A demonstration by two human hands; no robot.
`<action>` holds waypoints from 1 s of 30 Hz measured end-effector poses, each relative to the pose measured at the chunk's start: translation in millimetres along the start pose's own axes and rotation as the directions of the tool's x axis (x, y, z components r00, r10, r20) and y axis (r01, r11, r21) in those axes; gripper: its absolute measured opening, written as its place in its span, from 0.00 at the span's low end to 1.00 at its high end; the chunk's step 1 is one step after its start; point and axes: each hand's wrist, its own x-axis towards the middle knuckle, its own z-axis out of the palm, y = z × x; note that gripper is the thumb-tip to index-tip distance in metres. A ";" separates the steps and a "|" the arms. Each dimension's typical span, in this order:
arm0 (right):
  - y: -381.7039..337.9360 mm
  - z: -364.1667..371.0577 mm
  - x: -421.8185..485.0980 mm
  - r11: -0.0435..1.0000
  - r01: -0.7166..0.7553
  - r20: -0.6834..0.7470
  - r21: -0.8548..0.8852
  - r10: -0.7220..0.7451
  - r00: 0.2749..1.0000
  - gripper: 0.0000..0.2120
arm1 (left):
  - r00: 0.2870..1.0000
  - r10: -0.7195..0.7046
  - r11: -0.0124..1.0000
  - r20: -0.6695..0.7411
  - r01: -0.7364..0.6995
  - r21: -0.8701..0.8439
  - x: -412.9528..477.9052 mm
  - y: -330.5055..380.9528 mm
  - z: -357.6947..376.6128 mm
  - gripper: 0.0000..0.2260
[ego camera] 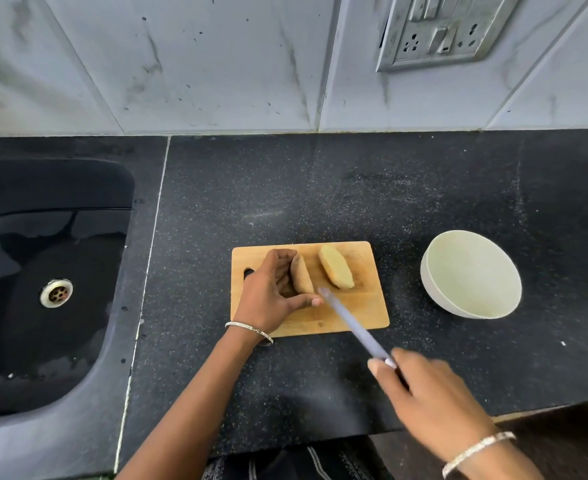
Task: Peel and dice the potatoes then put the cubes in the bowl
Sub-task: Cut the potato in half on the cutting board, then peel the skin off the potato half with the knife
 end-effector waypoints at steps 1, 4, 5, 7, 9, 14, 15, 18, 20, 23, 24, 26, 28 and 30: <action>1.5 -6.7 7.5 1.000 -0.010 -0.051 0.027 0.011 0.999 0.18 | 1.000 0.008 0.999 0.010 -0.009 0.054 1.0 1.7 -0.3 0.40; 0.8 -12.5 42.7 0.996 0.003 -0.252 0.091 0.021 0.967 0.19 | 0.999 0.029 0.974 0.046 -0.038 0.221 3.2 3.1 -3.1 0.46; -2.2 -10.1 57.1 0.987 0.021 -0.319 0.160 0.032 0.947 0.19 | 0.998 0.033 0.969 0.053 -0.045 0.243 3.2 3.2 -3.9 0.46; -11.7 1.5 85.6 0.954 0.043 -0.412 0.297 0.087 0.907 0.18 | 0.997 0.038 0.963 0.066 -0.054 0.265 2.7 2.1 -4.4 0.46; -22.1 16.1 110.2 0.938 0.042 -0.437 0.343 0.120 0.891 0.21 | 0.996 0.048 0.955 0.073 -0.067 0.287 1.9 0.2 -4.5 0.45; -37.2 32.2 140.0 0.930 0.043 -0.406 0.366 0.118 0.906 0.23 | 0.998 0.046 0.974 0.034 -0.052 0.221 -5.5 -1.5 -3.0 0.42; -37.6 31.5 142.1 0.923 0.036 -0.389 0.384 0.126 0.913 0.23 | 0.999 0.045 0.978 0.018 -0.048 0.204 -7.1 -1.9 -2.6 0.42; -38.1 30.0 144.7 0.854 0.012 -0.297 0.521 0.168 0.940 0.20 | 0.999 0.047 0.981 -0.026 -0.042 0.188 -8.0 -3.3 -2.5 0.41; -37.9 31.9 144.0 0.832 0.027 -0.288 0.554 0.161 0.944 0.19 | 0.999 0.037 0.983 -0.035 -0.030 0.182 -7.7 -2.4 -3.8 0.42; -33.9 31.2 138.8 0.818 0.041 -0.307 0.574 0.168 0.937 0.18 | 0.998 0.055 0.957 -0.025 -0.045 0.285 -5.7 -0.7 -6.6 0.43; -30.9 29.2 136.8 0.823 0.047 -0.342 0.566 0.183 0.922 0.17 | 0.998 0.062 0.940 -0.019 -0.052 0.336 -5.3 0.5 -7.9 0.44; -22.3 22.8 135.4 0.869 0.060 -0.482 0.492 0.214 0.850 0.16 | 0.998 0.055 0.900 0.008 -0.053 0.433 -3.8 5.6 -8.4 0.44; -13.5 18.8 136.0 0.932 0.062 -0.616 0.357 0.185 0.765 0.16 | 0.999 0.026 0.851 0.041 -0.044 0.523 -1.9 11.8 -4.6 0.45; -7.8 20.1 136.2 0.979 0.047 -0.678 0.198 0.103 0.728 0.17 | 0.998 -0.006 0.785 0.060 -0.032 0.618 0.5 17.5 2.2 0.45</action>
